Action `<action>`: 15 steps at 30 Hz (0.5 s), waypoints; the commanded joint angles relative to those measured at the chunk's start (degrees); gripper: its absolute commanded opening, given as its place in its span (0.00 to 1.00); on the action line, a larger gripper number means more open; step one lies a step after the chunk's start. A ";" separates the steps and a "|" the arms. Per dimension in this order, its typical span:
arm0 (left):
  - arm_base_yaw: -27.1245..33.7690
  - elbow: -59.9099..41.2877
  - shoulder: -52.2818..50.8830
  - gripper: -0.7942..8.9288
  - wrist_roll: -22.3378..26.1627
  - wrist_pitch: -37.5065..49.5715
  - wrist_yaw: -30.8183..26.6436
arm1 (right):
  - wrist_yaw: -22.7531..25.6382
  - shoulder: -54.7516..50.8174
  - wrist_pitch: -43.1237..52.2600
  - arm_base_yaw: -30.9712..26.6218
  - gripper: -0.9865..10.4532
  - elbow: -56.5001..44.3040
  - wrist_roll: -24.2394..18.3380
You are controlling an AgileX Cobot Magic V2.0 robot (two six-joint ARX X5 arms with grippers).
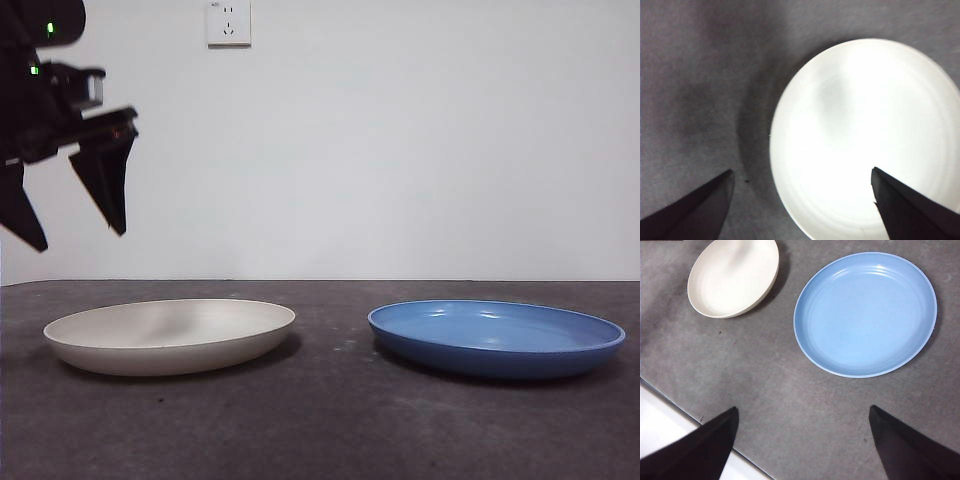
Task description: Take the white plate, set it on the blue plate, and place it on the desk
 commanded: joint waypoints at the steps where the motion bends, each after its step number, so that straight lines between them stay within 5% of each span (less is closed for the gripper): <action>1: 0.42 1.20 3.02 0.53 1.46 1.55 -0.20 | 0.00 0.33 0.68 0.28 0.45 0.90 0.39; 15: 0.52 1.20 12.55 0.53 1.60 7.15 0.55 | 0.02 0.33 1.14 0.28 0.45 0.90 0.39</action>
